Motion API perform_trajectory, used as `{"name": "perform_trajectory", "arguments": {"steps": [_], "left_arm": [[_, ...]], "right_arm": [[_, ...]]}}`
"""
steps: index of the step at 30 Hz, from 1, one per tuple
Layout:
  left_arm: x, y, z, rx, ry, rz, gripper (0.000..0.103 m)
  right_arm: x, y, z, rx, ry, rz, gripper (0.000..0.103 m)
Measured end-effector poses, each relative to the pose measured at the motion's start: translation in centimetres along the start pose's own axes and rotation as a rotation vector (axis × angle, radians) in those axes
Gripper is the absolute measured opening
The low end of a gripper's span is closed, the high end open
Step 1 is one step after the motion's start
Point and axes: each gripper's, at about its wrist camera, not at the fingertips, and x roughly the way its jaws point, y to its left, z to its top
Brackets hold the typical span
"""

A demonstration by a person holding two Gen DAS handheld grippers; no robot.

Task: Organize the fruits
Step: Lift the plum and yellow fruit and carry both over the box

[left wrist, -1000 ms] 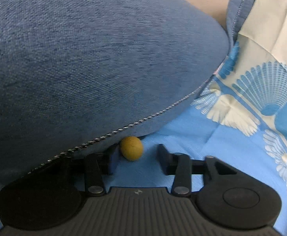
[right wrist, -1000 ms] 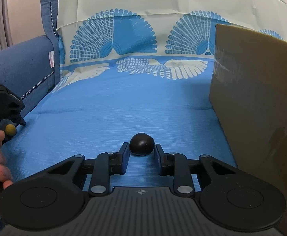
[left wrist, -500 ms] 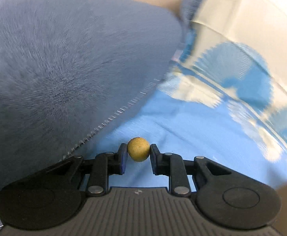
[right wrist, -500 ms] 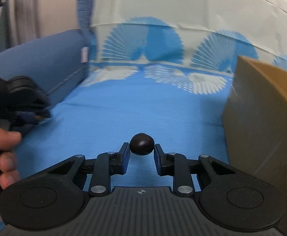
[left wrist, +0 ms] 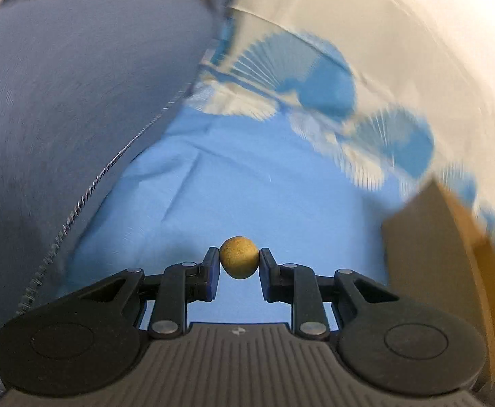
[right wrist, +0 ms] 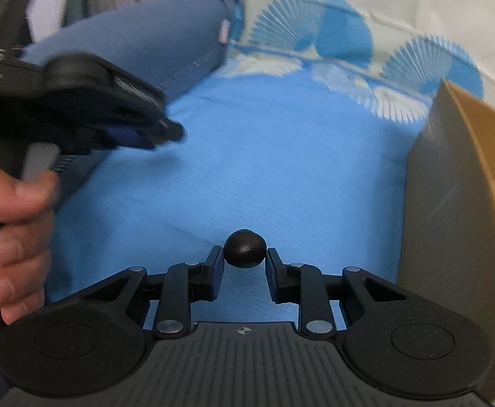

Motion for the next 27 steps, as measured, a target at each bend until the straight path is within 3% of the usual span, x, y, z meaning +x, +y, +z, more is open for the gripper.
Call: {"name": "perform_trajectory", "arguments": {"steps": [4,5,8,9,14,21,27], "left_arm": [[0.2,-0.6,-0.4,0.201,0.176,-0.021,0.027],[0.3,-0.3,-0.4,0.213,0.207,-0.031,0.027],[0.7,0.8,-1.1,0.178,0.339,-0.150,0.027],[0.9,0.9,-1.3,0.171,0.356,-0.150,0.027],[2.1,-0.5,-2.0,0.212,0.382,-0.087,0.027],[3.3,-3.6,-3.6,0.384,0.380,-0.008,0.027],[3.9,-3.9,-3.8,0.409,0.379,0.007,0.027]], "right_arm": [[-2.2,0.2,-0.6,-0.052,-0.039,0.003,0.028],[-2.3,0.0,-0.8,-0.038,-0.034,0.008,0.028],[-1.1,-0.2,-1.4,0.005,0.018,0.015,0.028],[-0.3,-0.1,-1.6,0.010,0.051,0.014,0.028],[2.7,-0.7,-2.1,0.057,0.171,-0.005,0.028],[3.0,-0.7,-2.0,0.091,0.176,0.009,0.029],[3.1,-1.0,-2.0,0.089,0.178,0.012,0.029]]}}
